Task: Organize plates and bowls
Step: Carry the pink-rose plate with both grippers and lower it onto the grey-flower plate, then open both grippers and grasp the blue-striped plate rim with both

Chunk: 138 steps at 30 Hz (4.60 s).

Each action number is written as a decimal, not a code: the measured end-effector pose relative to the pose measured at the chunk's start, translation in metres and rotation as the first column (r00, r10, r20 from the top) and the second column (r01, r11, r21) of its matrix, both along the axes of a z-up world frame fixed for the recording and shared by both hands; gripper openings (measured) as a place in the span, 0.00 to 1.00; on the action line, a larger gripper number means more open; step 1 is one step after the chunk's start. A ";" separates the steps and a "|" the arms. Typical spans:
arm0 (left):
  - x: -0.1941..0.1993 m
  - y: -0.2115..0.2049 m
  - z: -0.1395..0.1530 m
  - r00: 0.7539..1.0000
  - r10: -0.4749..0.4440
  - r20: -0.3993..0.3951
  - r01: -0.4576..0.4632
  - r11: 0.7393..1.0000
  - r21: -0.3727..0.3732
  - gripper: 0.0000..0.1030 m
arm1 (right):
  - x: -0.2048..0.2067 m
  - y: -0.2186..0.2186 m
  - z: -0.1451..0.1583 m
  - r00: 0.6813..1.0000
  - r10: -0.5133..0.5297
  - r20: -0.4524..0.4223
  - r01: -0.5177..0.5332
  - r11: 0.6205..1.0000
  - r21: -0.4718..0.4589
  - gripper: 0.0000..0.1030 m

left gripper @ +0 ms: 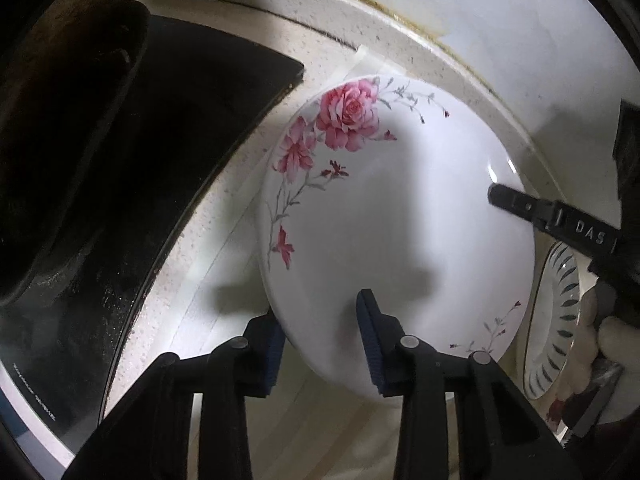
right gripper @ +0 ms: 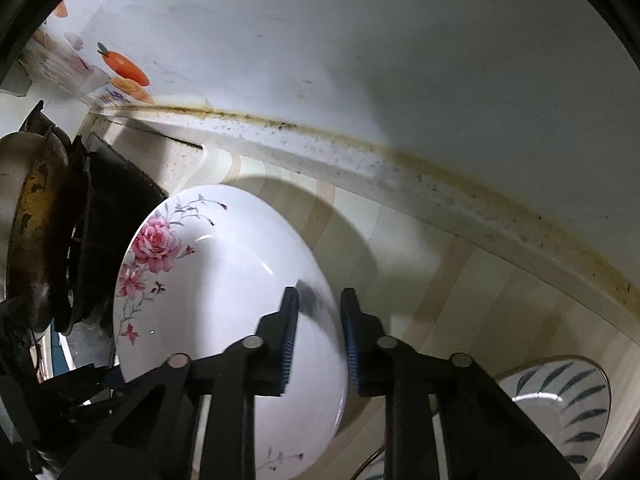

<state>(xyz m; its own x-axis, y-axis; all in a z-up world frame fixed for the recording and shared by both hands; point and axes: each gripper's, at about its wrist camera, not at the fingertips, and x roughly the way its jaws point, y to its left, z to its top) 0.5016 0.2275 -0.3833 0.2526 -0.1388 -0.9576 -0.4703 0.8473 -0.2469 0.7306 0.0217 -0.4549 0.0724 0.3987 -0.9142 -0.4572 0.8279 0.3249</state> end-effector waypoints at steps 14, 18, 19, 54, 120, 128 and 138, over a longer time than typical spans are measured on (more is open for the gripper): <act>-0.007 -0.019 0.033 0.997 -0.066 0.046 0.063 0.996 0.055 0.31 | -0.022 -0.036 0.021 1.000 -0.014 -0.005 0.015 0.995 0.101 0.16; -0.019 -0.024 0.048 0.993 -0.096 0.071 0.092 0.994 0.064 0.31 | -0.038 -0.049 0.042 0.999 -0.031 0.011 0.030 0.992 0.123 0.16; -0.018 -0.023 0.052 0.991 -0.106 0.077 0.101 0.993 0.066 0.31 | -0.043 -0.053 0.048 0.999 -0.040 0.016 0.037 0.991 0.131 0.16; -0.129 -0.191 0.059 0.826 -0.564 -0.011 0.564 0.824 0.065 0.31 | -0.330 -0.275 0.039 0.925 -0.354 -0.137 0.367 0.926 0.087 0.16; 0.092 -0.171 0.017 0.917 -0.395 -0.062 0.394 0.919 -0.021 0.36 | -0.062 -0.263 0.065 0.913 -0.401 -0.075 0.400 0.916 -0.024 0.45; 0.108 -0.185 -0.016 0.885 -0.450 -0.120 0.448 0.893 -0.040 0.34 | -0.032 -0.244 0.020 0.920 -0.377 -0.110 0.364 0.924 -0.121 0.33; 0.105 -0.194 -0.006 0.876 -0.473 -0.099 0.474 0.881 -0.015 0.24 | -0.032 -0.238 -0.002 0.922 -0.358 -0.145 0.342 0.931 -0.126 0.13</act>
<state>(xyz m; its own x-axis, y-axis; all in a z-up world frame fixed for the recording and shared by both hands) 0.6064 0.0339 -0.3895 0.0651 -0.2094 -0.9757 -0.0339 0.9767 -0.2119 0.6981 -0.2158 -0.4564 0.0386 0.2847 -0.9579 -0.0802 0.9564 0.2810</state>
